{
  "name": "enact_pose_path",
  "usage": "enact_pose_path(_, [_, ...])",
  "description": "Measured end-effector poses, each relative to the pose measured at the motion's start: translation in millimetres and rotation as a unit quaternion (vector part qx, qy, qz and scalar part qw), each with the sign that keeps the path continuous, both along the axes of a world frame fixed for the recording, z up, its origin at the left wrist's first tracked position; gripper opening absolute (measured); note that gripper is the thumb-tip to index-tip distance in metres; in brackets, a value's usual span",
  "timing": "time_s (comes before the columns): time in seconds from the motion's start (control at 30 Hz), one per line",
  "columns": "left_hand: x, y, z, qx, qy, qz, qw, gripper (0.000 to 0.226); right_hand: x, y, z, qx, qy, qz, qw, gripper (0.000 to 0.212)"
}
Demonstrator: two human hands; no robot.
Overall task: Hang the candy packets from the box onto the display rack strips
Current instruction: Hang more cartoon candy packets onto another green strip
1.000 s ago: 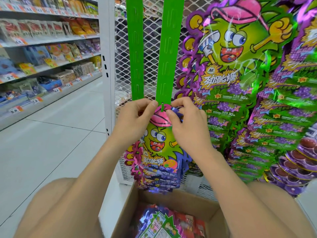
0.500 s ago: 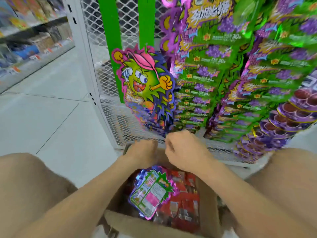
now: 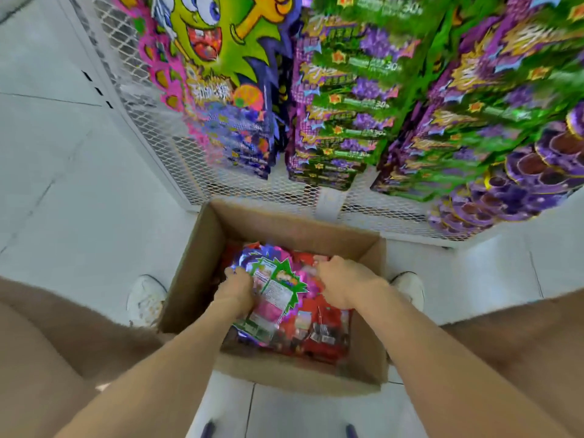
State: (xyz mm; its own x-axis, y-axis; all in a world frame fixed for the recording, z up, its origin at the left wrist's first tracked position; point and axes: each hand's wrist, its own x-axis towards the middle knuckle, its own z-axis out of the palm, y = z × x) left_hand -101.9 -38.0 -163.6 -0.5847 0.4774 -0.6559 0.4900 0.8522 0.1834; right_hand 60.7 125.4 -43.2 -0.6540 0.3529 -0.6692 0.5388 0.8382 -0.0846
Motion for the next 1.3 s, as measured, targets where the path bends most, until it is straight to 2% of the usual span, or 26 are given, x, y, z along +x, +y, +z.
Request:
enact_pose_path(0.1, [-4, -1, 2, 0.032, -0.022, 0.066, 0.997, 0.080, -5, -1, -18, -0.002, -0.012, 0.001, 1.000, 0.042])
enact_pose_path(0.2, [-17, 5, 10, 0.104, -0.114, 0.083, 0.985, 0.086, -15, -9, -19, -0.038, 0.016, -0.063, 0.997, 0.019])
enact_pose_path(0.23, [-21, 8, 11, 0.144, -0.149, 0.066, 0.976, 0.086, -19, -12, -15, -0.053, 0.047, -0.108, 0.992, 0.007])
enact_pose_path(0.27, [-22, 12, 16, 0.176, -0.174, 0.042, 0.968, 0.071, -23, -14, -9, -0.067, 0.083, -0.152, 0.983, 0.017])
enact_pose_path(0.33, [-11, 20, 55, 0.251, -0.192, -0.017, 0.949, 0.027, -30, -17, 8, -0.133, 0.162, -0.278, 0.938, 0.056])
enact_pose_path(0.4, [1, 28, 93, 0.310, -0.195, -0.056, 0.929, 0.013, -36, -16, 24, -0.203, 0.228, -0.408, 0.860, 0.078])
enact_pose_path(0.43, [5, 29, 107, 0.329, -0.190, -0.072, 0.922, 0.013, -37, -13, 28, -0.220, 0.258, -0.446, 0.829, 0.075])
enact_pose_path(0.5, [9, 29, 133, 0.354, -0.198, -0.111, 0.907, 0.028, -37, -7, 41, -0.251, 0.292, -0.500, 0.776, 0.032])
enact_pose_path(0.53, [8, 27, 147, 0.348, -0.211, -0.119, 0.905, 0.038, -37, -7, 51, -0.268, 0.295, -0.507, 0.764, 0.013])
enact_pose_path(0.57, [4, 26, 156, 0.342, -0.225, -0.113, 0.906, 0.041, -36, -5, 60, -0.277, 0.295, -0.498, 0.767, 0.013])
enact_pose_path(0.63, [-5, 26, 174, 0.365, -0.214, -0.066, 0.904, 0.028, -31, -5, 77, -0.243, 0.297, -0.442, 0.811, 0.018])
enact_pose_path(0.7, [-21, 26, 190, 0.427, -0.142, 0.020, 0.893, 0.018, -29, -9, 99, -0.200, 0.310, -0.384, 0.846, 0.015])
enact_pose_path(0.77, [-33, 24, 212, 0.469, -0.046, 0.062, 0.880, 0.026, -27, -17, 120, -0.184, 0.327, -0.328, 0.867, 0.018])
enact_pose_path(0.83, [-39, 19, 236, 0.493, -0.064, 0.068, 0.865, 0.028, -27, -24, 140, -0.177, 0.377, -0.304, 0.857, 0.037])
enact_pose_path(0.87, [-41, 17, 248, 0.500, -0.089, 0.056, 0.859, 0.019, -28, -27, 150, -0.170, 0.412, -0.293, 0.846, 0.042])
enact_pose_path(0.9, [-44, 16, 261, 0.510, -0.105, 0.040, 0.853, 0.010, -30, -29, 161, -0.153, 0.445, -0.278, 0.837, 0.042])
enact_pose_path(1.0, [-48, 13, 311, 0.538, -0.103, -0.014, 0.836, 0.016, -35, -30, 198, -0.095, 0.523, -0.216, 0.819, 0.045])
enact_pose_path(1.07, [-51, 16, 350, 0.557, -0.060, -0.043, 0.828, 0.014, -40, -26, 226, -0.040, 0.553, -0.158, 0.817, 0.035])
enact_pose_path(1.13, [-55, 23, 387, 0.595, -0.007, -0.038, 0.803, 0.013, -48, -22, 256, 0.020, 0.569, -0.113, 0.814, 0.024])
enact_pose_path(1.23, [-62, 38, 441, 0.659, 0.055, 0.041, 0.749, 0.041, -61, -19, 301, 0.071, 0.597, -0.098, 0.793, 0.015])
enact_pose_path(1.3, [-67, 49, 470, 0.672, 0.061, 0.064, 0.735, 0.047, -69, -19, 328, 0.124, 0.605, -0.092, 0.781, 0.016])
